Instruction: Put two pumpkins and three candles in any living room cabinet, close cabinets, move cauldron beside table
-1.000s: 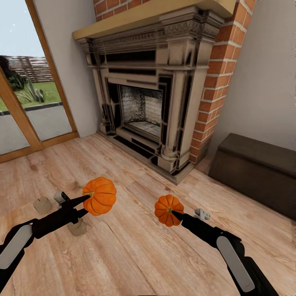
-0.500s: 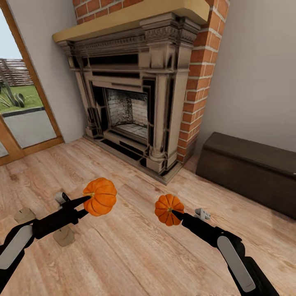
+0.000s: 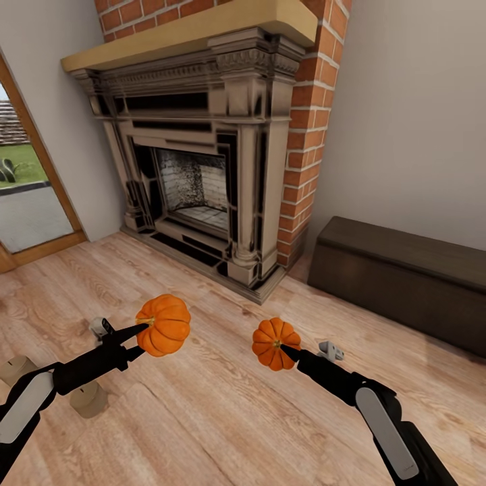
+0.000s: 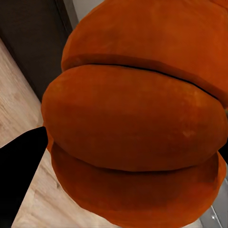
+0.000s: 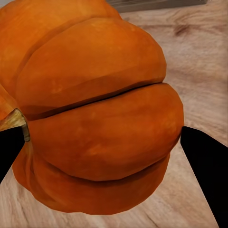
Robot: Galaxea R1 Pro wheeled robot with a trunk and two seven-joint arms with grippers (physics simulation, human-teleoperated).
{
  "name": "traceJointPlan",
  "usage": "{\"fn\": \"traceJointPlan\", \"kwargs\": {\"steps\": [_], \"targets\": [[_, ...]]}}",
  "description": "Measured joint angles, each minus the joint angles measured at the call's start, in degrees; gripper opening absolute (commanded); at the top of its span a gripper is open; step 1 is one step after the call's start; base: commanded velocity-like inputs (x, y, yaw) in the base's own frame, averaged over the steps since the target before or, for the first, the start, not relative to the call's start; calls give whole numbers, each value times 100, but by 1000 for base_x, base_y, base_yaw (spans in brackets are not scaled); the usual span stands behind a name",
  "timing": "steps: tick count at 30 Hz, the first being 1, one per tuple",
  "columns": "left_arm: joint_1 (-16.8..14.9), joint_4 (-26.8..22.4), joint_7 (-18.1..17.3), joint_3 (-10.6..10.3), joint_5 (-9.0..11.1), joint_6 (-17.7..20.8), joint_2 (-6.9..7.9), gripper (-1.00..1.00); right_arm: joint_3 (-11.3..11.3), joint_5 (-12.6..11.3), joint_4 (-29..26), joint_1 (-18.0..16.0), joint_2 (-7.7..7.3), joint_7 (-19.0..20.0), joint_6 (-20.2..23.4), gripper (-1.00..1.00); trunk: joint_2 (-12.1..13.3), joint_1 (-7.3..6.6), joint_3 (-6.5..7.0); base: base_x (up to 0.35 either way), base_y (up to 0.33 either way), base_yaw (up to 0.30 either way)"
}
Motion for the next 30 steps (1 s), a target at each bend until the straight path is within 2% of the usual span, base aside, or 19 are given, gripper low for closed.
{"fn": "traceJointPlan", "kwargs": {"steps": [9,30], "targets": [[-1,1,0,-1,4,2,-1,-100,-10,40,21,1,15,0,0,-100,0,0,7,0,0,-43],[-2,17,15,-46,-24,-12,-11,-100,-37,-2,41,2,14,-1,1,-100,0,0,126,0,0,-233]]}}
